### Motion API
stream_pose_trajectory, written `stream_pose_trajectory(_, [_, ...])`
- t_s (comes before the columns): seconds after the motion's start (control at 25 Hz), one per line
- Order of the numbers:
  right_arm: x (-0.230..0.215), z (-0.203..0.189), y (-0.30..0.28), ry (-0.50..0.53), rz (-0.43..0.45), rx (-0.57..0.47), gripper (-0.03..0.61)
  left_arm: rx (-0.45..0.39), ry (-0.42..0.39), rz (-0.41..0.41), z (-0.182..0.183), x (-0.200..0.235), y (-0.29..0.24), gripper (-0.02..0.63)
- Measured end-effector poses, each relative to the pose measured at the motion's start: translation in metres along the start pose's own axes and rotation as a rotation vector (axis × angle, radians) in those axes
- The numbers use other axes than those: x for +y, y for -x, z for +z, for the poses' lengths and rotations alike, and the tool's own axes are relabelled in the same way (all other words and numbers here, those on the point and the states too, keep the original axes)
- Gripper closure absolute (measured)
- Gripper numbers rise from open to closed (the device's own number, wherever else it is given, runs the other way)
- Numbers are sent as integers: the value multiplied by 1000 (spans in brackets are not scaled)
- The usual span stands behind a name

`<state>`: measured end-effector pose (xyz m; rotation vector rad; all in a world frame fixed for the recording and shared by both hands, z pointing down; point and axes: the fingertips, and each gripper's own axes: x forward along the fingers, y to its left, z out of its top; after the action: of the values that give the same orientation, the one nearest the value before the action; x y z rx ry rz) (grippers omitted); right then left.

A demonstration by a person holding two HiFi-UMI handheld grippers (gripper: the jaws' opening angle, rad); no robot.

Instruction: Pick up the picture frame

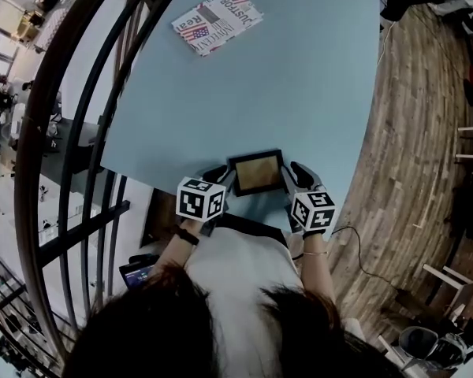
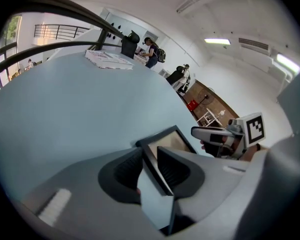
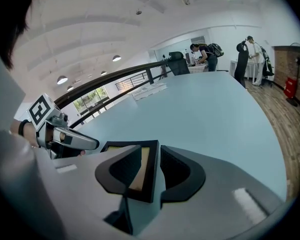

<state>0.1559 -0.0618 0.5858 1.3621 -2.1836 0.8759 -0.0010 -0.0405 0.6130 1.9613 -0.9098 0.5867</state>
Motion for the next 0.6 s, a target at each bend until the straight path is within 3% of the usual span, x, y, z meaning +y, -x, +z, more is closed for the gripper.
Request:
stream_pose_trajectory(0.28, [-6,-11,-4,-51,5,18,485,34,64,-40,-8,1,-12,512])
stream_pose_trajectory(0.6, [-3,-14,-3,-72,9,16,485,60,59,-28,-13,-1,-18,492])
